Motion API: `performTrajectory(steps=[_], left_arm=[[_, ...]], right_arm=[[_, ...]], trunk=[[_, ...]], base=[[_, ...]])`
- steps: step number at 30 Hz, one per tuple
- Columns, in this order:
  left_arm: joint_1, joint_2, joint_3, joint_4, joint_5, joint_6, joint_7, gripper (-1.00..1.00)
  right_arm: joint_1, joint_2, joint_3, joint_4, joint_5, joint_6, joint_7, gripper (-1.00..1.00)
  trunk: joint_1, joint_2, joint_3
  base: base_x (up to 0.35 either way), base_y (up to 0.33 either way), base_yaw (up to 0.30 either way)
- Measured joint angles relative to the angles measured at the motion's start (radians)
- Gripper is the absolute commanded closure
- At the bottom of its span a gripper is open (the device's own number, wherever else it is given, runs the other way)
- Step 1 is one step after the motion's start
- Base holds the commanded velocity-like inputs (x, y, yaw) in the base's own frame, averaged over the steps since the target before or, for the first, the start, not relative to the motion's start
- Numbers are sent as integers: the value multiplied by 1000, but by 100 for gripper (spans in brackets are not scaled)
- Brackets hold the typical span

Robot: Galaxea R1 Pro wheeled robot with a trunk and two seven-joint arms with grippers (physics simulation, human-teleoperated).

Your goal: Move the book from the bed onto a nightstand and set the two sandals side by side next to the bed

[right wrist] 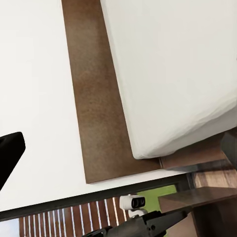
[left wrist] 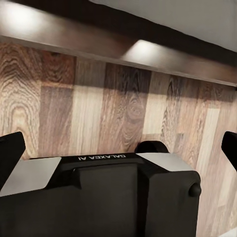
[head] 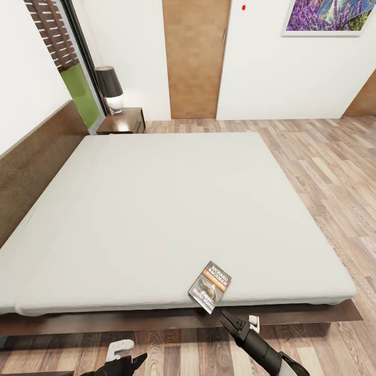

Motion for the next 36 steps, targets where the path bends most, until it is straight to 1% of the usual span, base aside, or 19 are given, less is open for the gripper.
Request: performTrajectory(steps=[13,16,18,19,22,23,25,31,36], left_arm=[[0,0,-2,1,0,-4,0,-100],[0,0,-2,1,0,-4,0,-100],[0,0,-3,1,0,-4,1,-100],[0,0,-3,1,0,-4,1,-100],[0,0,-3,1,0,-4,1,-100],[0,0,-3,1,0,-4,1,-100],[0,0,-3,1,0,-4,1,-100],[0,0,-3,1,0,-4,1,-100],[0,-1,-3,1,0,-4,2,-100]], right_arm=[[1,-3,-5,0,-1,0,1,-100],[1,-3,-15,0,-1,1,1,-100],[1,-3,-29,1,1,0,2,-100],[1,-3,-51,1,3,0,2,-100],[1,-2,-89,2,4,0,2,-100],[1,-2,-114,2,4,0,2,-100],[1,-2,-141,2,4,0,2,-100],[1,-1,-165,2,4,-1,2,-100],[1,-1,-168,2,5,-1,2,-100]], trunk=[[0,0,0],[0,0,0],[0,0,0],[0,0,0],[0,0,0],[0,0,0],[0,0,0],[0,0,0],[0,0,0]], base=[[0,0,0],[0,0,0],[0,0,0],[0,0,0],[0,0,0],[0,0,0],[0,0,0],[0,0,0],[0,0,0]])
